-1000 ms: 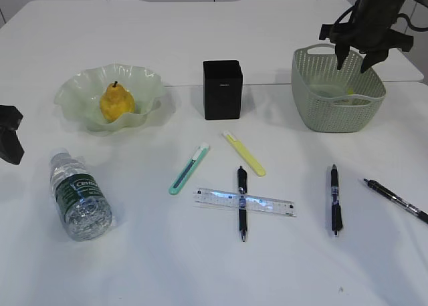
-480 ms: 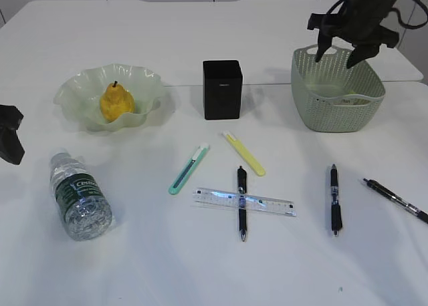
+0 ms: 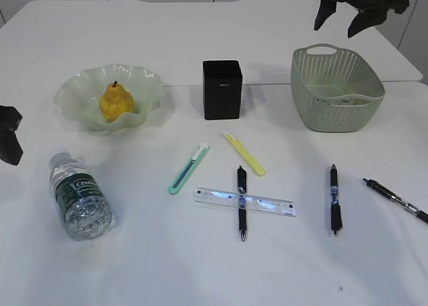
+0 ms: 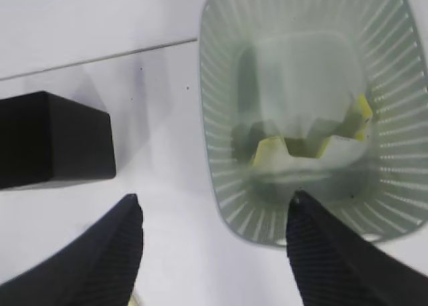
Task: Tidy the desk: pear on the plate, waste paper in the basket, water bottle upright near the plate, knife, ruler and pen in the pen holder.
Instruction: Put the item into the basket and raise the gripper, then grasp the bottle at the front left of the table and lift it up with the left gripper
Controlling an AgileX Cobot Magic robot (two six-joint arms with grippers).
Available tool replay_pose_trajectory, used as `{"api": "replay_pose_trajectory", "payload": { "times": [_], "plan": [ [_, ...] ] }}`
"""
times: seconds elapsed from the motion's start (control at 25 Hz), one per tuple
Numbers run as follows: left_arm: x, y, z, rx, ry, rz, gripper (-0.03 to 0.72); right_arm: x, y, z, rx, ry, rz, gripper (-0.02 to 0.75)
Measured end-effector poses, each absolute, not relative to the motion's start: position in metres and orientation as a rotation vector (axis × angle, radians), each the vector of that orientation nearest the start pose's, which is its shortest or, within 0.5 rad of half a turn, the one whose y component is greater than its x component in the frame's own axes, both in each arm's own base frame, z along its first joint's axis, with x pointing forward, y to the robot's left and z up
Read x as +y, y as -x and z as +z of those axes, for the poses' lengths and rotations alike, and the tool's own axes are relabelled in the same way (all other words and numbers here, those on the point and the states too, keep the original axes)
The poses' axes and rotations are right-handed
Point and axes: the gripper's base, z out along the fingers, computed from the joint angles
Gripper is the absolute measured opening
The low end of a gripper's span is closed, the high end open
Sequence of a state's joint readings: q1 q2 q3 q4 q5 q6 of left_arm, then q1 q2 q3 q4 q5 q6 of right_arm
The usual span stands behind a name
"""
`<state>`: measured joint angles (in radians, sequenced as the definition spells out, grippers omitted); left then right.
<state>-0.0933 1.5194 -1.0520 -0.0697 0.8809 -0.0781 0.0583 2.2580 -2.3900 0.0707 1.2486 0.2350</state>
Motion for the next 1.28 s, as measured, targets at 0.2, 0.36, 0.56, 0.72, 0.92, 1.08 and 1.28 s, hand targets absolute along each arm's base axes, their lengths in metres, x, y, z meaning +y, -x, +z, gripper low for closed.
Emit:
{"api": "replay_pose_trajectory", "payload": {
  "times": [0.2, 0.36, 0.56, 0.72, 0.92, 1.08, 1.28],
  "plan": [
    [-0.032, -0.291, 0.248, 2.839, 0.027, -0.119, 0.465, 0.044, -0.472, 0.308, 2.695, -0.191, 0.166, 0.496],
    [-0.032, -0.29, 0.247, 2.847, 0.026, -0.119, 0.465, 0.058, -0.451, 0.304, 2.761, -0.118, 0.136, 0.495],
    [-0.032, -0.29, 0.247, 2.851, 0.026, -0.118, 0.465, 0.086, -0.42, 0.303, 2.821, 0.015, 0.109, 0.495],
    [-0.032, -0.289, 0.247, 2.86, 0.026, -0.118, 0.463, 0.102, -0.396, 0.292, 2.881, 0.159, 0.074, 0.495],
    [-0.032, -0.289, 0.247, 2.863, 0.027, -0.12, 0.462, 0.101, -0.368, 0.272, 2.978, 0.229, 0.045, 0.495],
    [-0.035, -0.288, 0.247, 2.863, 0.018, -0.127, 0.46, 0.093, -0.341, 0.267, 3.023, 0.248, 0.02, 0.494],
    [-0.044, -0.287, 0.247, 2.865, -0.024, -0.135, 0.458, 0.083, -0.306, 0.27, 3.044, 0.264, 0.011, 0.494]
  ]
}}
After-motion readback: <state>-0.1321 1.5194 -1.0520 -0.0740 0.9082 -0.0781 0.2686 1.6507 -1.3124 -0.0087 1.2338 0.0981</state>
